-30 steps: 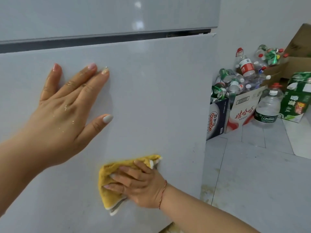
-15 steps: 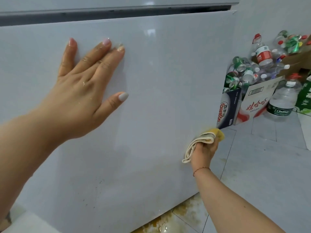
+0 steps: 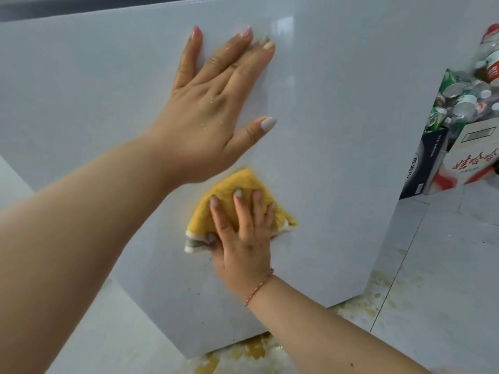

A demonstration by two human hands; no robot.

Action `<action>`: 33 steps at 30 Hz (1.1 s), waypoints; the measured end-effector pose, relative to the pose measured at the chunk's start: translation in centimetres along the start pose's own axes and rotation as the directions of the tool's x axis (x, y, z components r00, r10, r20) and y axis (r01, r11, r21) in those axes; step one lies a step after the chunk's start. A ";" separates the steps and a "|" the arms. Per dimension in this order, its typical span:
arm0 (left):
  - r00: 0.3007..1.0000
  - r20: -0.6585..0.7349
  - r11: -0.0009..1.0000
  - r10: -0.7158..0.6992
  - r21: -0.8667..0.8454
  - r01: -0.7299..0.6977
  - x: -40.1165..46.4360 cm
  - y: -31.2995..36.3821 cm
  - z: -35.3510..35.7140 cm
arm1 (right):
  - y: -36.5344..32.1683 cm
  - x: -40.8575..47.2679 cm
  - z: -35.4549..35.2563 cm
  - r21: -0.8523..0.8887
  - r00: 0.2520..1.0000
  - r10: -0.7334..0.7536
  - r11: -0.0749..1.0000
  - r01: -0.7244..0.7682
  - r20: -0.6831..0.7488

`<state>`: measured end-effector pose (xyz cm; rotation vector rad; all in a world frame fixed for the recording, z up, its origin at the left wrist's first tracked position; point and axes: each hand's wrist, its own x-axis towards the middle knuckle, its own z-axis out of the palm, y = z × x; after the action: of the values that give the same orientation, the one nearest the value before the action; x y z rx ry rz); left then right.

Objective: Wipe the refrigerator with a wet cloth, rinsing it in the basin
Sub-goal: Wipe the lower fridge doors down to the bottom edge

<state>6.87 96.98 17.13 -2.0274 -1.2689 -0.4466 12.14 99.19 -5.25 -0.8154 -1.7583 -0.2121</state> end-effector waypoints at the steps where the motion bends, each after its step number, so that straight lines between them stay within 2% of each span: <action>1: 1.000 0.002 1.000 -0.002 -0.020 0.002 0.1 0.0 -0.1 | -1.2 0.4 0.3 -0.011 0.993 -0.112 0.994 0.113 0.025; 4: 1.000 0.018 0.986 -0.017 -0.168 0.020 -0.2 -0.3 -1.2 | -3.5 0.6 1.2 0.008 0.908 -0.399 0.916 0.401 0.130; 6: 0.996 -0.002 0.935 -0.086 -0.344 0.080 -1.2 -0.4 -2.2 | -3.5 -0.2 1.8 0.028 0.796 -0.562 0.820 0.571 0.224; 9: 0.967 -0.007 0.806 -0.253 -0.554 0.207 -4.3 0.1 -3.3 | -1.0 -1.6 1.8 -0.024 0.639 -0.678 0.679 0.734 0.363; 11: 0.924 0.050 0.730 -0.379 -0.597 0.332 -7.5 0.2 -3.4 | 1.1 -2.4 1.3 -0.086 0.585 -0.692 0.612 0.786 0.423; 13: 0.843 0.144 0.575 -0.518 -0.672 0.467 -10.7 0.1 -3.2 | 3.4 -2.7 0.2 -0.138 0.586 -0.686 0.592 0.794 0.431; 16: 0.714 0.221 0.342 -0.664 -0.760 0.553 -15.0 -0.2 -3.1 | 5.4 -1.8 -1.5 -0.160 0.656 -0.669 0.647 0.746 0.349; 20: 0.560 0.241 0.144 -0.792 -0.819 0.555 -19.6 -0.2 -3.1 | 3.9 1.3 -2.5 -0.174 0.805 -0.554 0.789 0.589 0.214; 24: 0.441 0.235 0.026 -0.866 -0.861 0.509 -22.7 -0.2 -2.6 | -1.2 5.5 -2.0 -0.142 0.866 -0.485 0.855 0.499 0.126; 28: 0.372 0.244 -0.037 -0.896 -0.874 0.484 -24.2 -0.5 -2.3 | -6.9 7.9 -0.2 -0.144 0.822 -0.558 0.809 0.570 0.116; 33: 0.317 0.257 -0.075 -0.913 -0.870 0.488 -24.6 -1.2 -2.1 | -9.4 6.2 2.7 -0.127 0.656 -0.731 0.644 0.755 0.190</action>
<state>-5.40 79.90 4.08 -1.2953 -2.0189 -2.4676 3.45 96.20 1.78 -0.1697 -2.1395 -0.9235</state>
